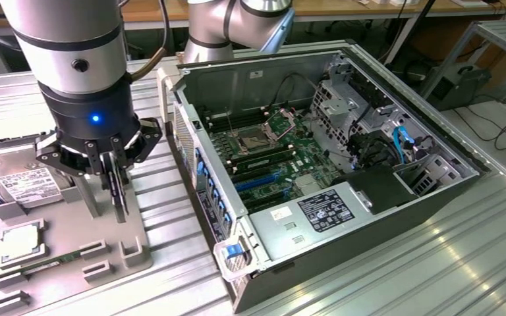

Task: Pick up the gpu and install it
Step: 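Pick up the gpu and move the gpu toward the slot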

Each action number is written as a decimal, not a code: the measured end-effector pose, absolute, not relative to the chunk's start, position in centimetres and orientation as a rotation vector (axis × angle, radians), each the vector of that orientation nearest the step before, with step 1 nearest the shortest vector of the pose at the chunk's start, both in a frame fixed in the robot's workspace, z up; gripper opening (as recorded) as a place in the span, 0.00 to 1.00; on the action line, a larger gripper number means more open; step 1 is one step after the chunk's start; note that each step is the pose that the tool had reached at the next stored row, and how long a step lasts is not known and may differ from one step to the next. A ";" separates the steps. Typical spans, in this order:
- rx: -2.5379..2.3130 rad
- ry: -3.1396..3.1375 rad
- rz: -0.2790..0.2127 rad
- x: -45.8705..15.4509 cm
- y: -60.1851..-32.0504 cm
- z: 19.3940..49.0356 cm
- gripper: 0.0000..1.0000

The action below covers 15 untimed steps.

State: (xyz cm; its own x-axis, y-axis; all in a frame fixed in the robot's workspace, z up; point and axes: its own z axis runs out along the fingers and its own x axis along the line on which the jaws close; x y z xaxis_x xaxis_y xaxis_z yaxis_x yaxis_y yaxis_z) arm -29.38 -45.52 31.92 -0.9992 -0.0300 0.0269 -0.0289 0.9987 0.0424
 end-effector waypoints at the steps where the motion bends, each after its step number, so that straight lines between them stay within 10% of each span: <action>1: 0.046 -3.116 -0.065 -29.4 -45.5 31.9 0.28; 15: 0.047 -3.139 -0.065 -29.4 -45.5 33.2 0.28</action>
State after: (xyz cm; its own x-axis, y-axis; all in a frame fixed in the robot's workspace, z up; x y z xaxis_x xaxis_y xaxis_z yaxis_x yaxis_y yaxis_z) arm -29.38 -45.52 33.17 -0.9996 -0.0300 0.0012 -0.0299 0.9987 0.0416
